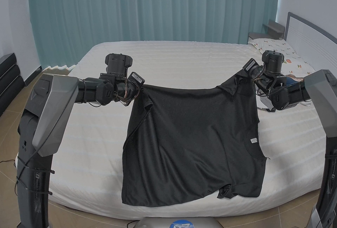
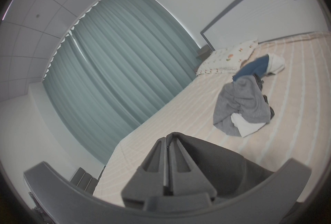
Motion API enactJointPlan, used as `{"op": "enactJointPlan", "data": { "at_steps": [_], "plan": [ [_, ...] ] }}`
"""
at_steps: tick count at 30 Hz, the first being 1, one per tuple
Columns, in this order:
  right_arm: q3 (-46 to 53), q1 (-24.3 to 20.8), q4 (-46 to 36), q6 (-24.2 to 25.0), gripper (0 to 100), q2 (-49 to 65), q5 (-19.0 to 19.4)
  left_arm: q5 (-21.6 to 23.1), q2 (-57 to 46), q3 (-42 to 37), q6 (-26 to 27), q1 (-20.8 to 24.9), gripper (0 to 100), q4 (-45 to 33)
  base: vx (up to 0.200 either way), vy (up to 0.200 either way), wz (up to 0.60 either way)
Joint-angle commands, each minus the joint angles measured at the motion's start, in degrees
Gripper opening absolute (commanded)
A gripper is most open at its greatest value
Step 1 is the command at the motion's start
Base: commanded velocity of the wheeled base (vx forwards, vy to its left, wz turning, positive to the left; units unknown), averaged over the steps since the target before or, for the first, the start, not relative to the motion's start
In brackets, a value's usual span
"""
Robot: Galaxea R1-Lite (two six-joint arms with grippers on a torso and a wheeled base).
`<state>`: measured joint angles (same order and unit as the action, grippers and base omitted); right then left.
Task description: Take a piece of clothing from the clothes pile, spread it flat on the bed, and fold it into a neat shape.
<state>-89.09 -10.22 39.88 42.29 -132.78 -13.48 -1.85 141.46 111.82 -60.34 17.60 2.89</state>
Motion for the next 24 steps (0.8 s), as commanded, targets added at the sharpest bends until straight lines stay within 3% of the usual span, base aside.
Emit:
{"op": "enactJointPlan", "data": {
  "at_steps": [1, 3, 4, 5, 6, 11, 15, 24],
  "plan": [
    [-2.05, -0.24, 0.64, 1.22, 0, -8.02, -0.67, -1.93, 7.34, 2.77, -0.48, 0.06, 0, 1.15, 0.0, 0.0, 0.0],
    [-2.32, -0.24, 0.64, 1.22, 0, -8.81, -0.67, -2.01, 7.95, 2.77, -0.48, 0.15, 0, 1.94, 0.0, 0.0, 0.0],
    [-2.58, -0.24, 0.73, 1.22, 100, -9.78, -0.76, -2.01, 8.57, 2.77, -0.56, 0.06, 0, 2.65, 0.0, 0.0, 0.0],
    [-2.84, -0.24, 0.64, 1.22, 100, -10.83, -0.67, -2.01, 9.27, 2.77, -0.48, 0.06, 0, 3.0, 0.0, 0.0, 0.0],
    [-2.84, -0.24, 0.64, 1.13, 100, -11.36, -0.58, -2.1, 9.8, 2.77, -0.48, 0.06, 100, 3.09, 0.0, 0.0, 0.0],
    [-1.97, -0.59, 0.64, 0.69, 100, -14.17, -0.76, -2.81, 11.21, 2.77, -0.3, 0.06, 100, 2.91, 0.0, 0.0, 0.0],
    [1.2, 0.9, -1.03, -0.54, 100, -12.42, -0.32, -7.02, 11.56, 2.77, 0.05, -0.73, 100, 0.54, 0.0, 0.0, 0.0],
    [5.42, 4.77, -6.04, -1.77, 100, -7.05, 4.61, -7.38, 8.57, 2.43, -0.74, -1.7, 100, -7.72, 0.0, 0.0, 0.0]
  ]
}}
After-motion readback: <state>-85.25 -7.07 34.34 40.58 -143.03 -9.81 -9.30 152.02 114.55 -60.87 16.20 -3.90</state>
